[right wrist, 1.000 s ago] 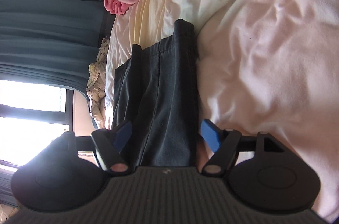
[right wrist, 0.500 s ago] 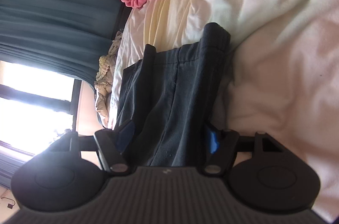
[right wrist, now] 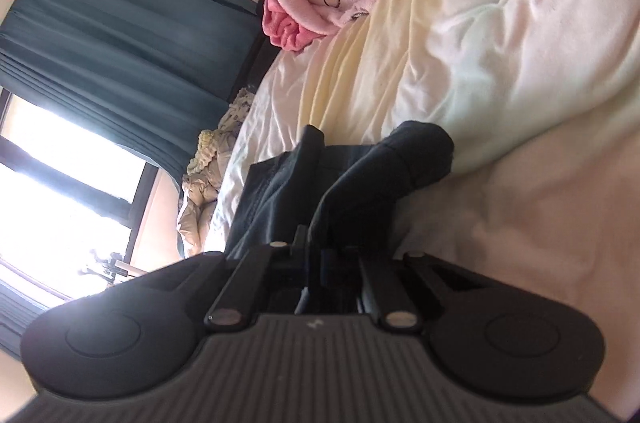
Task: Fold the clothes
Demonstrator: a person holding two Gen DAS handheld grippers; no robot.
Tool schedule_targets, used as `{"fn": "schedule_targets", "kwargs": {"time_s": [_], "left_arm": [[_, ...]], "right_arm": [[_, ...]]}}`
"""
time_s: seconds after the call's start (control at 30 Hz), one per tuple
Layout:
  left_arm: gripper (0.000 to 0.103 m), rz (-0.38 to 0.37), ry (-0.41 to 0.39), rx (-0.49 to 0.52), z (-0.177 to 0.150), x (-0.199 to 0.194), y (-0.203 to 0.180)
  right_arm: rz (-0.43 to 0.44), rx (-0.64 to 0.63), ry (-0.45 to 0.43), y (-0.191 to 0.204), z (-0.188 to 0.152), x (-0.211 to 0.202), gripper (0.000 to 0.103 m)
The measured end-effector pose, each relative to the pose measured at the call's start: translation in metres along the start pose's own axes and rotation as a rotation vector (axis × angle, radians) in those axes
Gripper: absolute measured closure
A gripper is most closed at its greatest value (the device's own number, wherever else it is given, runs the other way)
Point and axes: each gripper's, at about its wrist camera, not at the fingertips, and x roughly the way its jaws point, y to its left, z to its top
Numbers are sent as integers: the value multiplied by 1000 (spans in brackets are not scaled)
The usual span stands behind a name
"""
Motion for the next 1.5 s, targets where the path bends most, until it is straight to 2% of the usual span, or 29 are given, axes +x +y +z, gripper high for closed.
{"fn": "schedule_targets", "kwargs": {"time_s": [0.13, 0.3, 0.43, 0.57, 0.67, 0.77, 0.93, 1.03, 1.2, 1.3, 1.4, 1.47, 1.5], "left_arm": [[97, -65, -18, -37, 8, -32, -18], [97, -112, 3, -69, 18, -62, -9], [97, -76, 49, -70, 18, -59, 0], [97, -69, 33, -100, 26, -35, -7], [96, -69, 26, -103, 39, -3, -27], [96, -50, 34, -78, 55, 47, -45], [96, 33, 72, -79, 76, 155, -52], [96, 99, 86, -56, 79, 220, -48], [95, 233, 107, -12, 79, 296, -35], [93, 302, 118, 56, 77, 316, -37], [69, 286, 129, 108, 74, 315, -40], [46, 235, 146, 138, 70, 306, -45], [41, 208, 149, 139, 68, 299, -47]], "right_arm": [[69, -15, -91, 16, 8, -34, 98], [65, 27, -161, 8, 21, -81, 98], [34, -23, -163, 17, 28, -92, 98], [7, -121, -163, 48, 28, -74, 98], [-24, -190, -175, 79, 31, -41, 98], [-59, -234, -176, 112, 32, 8, 98], [-139, -289, -137, 156, 25, 118, 98], [-177, -366, -138, 175, 8, 187, 98], [-269, -510, -76, 175, -25, 293, 98], [-308, -618, -26, 168, -37, 341, 98], [-314, -674, 9, 165, -43, 362, 95], [-297, -653, 19, 160, -42, 360, 87], [-275, -631, 30, 159, -39, 355, 74]]}}
